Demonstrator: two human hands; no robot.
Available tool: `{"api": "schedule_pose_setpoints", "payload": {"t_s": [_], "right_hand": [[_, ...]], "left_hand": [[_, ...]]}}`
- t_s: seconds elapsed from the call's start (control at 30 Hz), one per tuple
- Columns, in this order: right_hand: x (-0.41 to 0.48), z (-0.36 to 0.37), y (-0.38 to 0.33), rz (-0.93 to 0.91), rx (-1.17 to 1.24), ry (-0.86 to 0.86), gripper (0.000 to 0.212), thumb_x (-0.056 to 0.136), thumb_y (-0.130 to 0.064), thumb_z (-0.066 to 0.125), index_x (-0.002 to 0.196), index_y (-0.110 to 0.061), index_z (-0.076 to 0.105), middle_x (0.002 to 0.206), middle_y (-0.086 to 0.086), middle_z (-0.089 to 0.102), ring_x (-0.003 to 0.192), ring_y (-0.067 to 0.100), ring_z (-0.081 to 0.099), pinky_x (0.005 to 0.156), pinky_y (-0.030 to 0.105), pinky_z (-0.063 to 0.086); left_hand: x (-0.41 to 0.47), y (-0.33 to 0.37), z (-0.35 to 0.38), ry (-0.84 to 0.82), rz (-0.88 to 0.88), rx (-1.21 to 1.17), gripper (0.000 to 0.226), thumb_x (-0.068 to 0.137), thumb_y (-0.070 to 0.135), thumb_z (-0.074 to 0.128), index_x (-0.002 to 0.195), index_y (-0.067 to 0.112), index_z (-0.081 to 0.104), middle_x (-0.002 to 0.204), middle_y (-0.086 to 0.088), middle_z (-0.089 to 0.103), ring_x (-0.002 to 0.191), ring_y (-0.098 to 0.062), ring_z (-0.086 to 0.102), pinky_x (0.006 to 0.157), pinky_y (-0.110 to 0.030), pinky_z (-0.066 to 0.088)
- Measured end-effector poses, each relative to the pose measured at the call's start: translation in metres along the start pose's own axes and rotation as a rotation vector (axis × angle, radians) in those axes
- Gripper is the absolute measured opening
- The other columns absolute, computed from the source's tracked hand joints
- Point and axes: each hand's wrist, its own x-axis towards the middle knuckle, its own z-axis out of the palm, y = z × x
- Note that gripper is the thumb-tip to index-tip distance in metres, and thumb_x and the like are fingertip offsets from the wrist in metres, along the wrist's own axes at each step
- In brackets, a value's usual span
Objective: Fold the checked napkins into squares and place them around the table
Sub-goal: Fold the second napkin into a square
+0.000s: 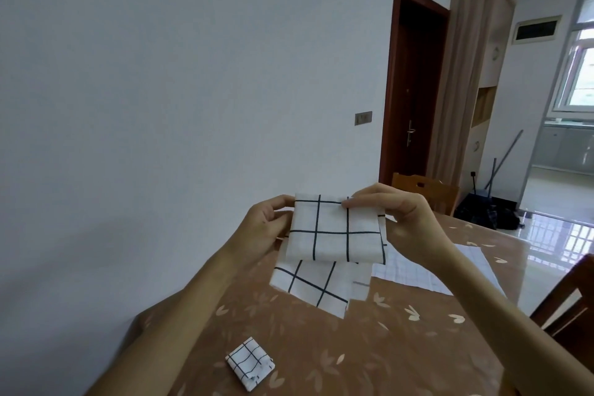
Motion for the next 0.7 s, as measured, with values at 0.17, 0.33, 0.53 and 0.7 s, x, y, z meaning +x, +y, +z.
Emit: {"api": "schedule_pose_setpoints", "payload": {"t_s": [0.17,0.33,0.53,0.7], "right_hand": [[0.001,0.001,0.004,-0.097,-0.149,0.118,0.058,0.075,0.018,0.070,0.111,-0.027,0.073,0.104,-0.004,0.072,0.097,0.015,0.068,0.071,0.042,0.058],[0.000,0.005,0.007,-0.172,-0.275,0.130,0.054,0.068,0.019,0.062,0.101,-0.020,0.078,0.101,0.001,0.068,0.094,0.014,0.066,0.068,0.039,0.055],[-0.009,0.007,0.008,0.293,0.253,0.134,0.053,0.095,0.008,0.047,0.134,-0.026,0.058,0.110,0.003,0.073,0.102,0.023,0.069,0.085,0.029,0.057],[-0.012,0.015,0.005,0.638,0.481,-0.050,0.050,0.097,-0.062,0.042,0.133,-0.030,0.057,0.118,0.000,0.074,0.110,0.019,0.070,0.096,0.038,0.054]], "left_hand": [[0.000,0.000,0.007,0.017,-0.127,-0.131,0.041,0.103,0.040,0.043,0.111,0.013,0.073,0.092,-0.016,0.069,0.083,-0.030,0.062,0.077,-0.041,0.048],[0.001,0.000,0.011,0.041,0.023,0.037,0.041,0.085,0.041,0.073,0.113,0.011,0.070,0.082,0.001,0.074,0.073,-0.014,0.068,0.069,-0.027,0.053],[0.004,-0.010,0.010,0.170,0.082,-0.022,0.029,0.087,0.018,0.076,0.115,0.018,0.069,0.084,-0.002,0.076,0.075,-0.014,0.069,0.070,-0.031,0.057],[0.005,-0.015,0.017,0.297,0.111,-0.087,0.033,0.086,0.016,0.076,0.118,0.021,0.066,0.096,-0.008,0.078,0.088,-0.022,0.075,0.077,-0.038,0.062]]}}
